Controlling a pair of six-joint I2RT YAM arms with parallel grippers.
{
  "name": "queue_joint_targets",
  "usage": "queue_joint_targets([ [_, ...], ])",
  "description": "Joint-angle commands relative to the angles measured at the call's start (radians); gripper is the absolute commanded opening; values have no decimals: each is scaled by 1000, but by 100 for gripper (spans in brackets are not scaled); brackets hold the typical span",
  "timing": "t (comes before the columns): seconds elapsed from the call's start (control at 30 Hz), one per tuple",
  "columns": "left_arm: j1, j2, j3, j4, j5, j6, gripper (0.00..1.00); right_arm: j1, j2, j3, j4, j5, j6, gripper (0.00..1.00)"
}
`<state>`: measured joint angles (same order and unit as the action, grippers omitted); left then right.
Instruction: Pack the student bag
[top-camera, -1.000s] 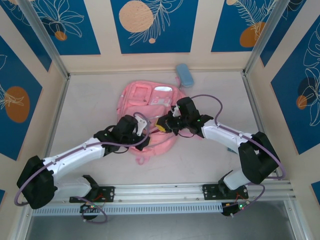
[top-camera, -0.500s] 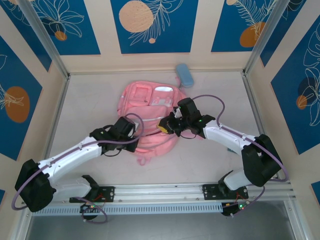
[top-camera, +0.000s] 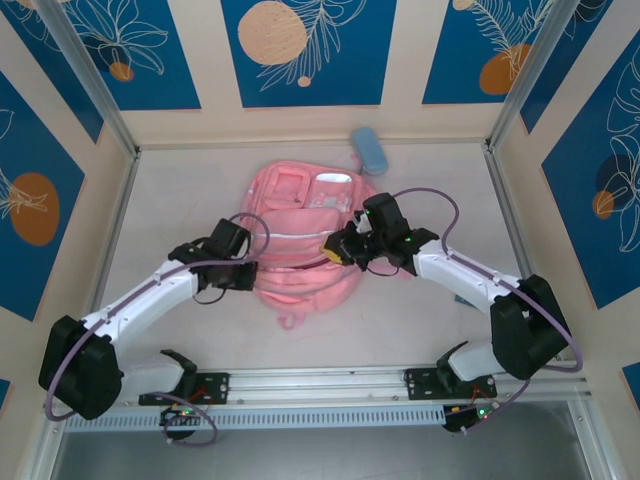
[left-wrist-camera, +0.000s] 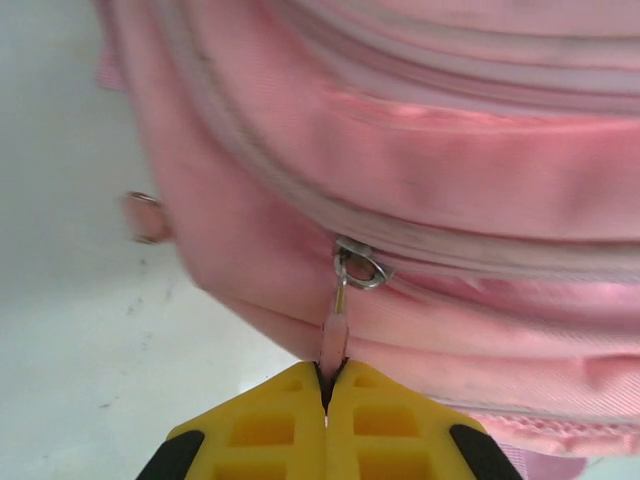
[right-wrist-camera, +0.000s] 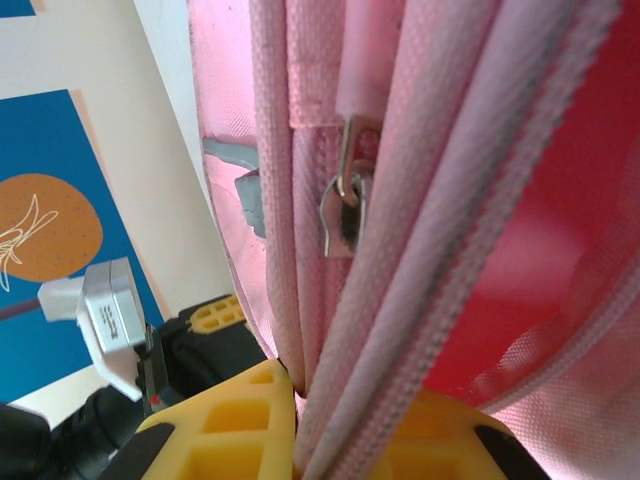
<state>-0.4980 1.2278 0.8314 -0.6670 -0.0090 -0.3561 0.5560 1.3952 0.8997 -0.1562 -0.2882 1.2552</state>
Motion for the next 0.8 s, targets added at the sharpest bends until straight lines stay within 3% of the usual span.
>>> queue_joint_targets([
  [0.0,60,27,49,-22,-75,44,0,-39,-61,-17,-39,32,-41,0],
  [0.1,75,43,65,16,-74,58,0,-59,-69,-22,-45,6,-56,0],
  [0.23,70,45,68,77,65,86,0,-68,-72,-27,-35,-42,-68,0],
  [0.27,63,37,65,91,100,90,0,-65,-73,-29,-28,-50,-61,4],
  [0.43,-13,-24,48,123,183,90,0,-40,-95,-72,53,-28,25,45],
  [0.47,-30,-35,46,127,198,87,0,-34,-96,-74,61,-18,42,50],
  [0.77,-183,-73,37,161,226,53,0,70,-81,-69,96,97,174,56],
])
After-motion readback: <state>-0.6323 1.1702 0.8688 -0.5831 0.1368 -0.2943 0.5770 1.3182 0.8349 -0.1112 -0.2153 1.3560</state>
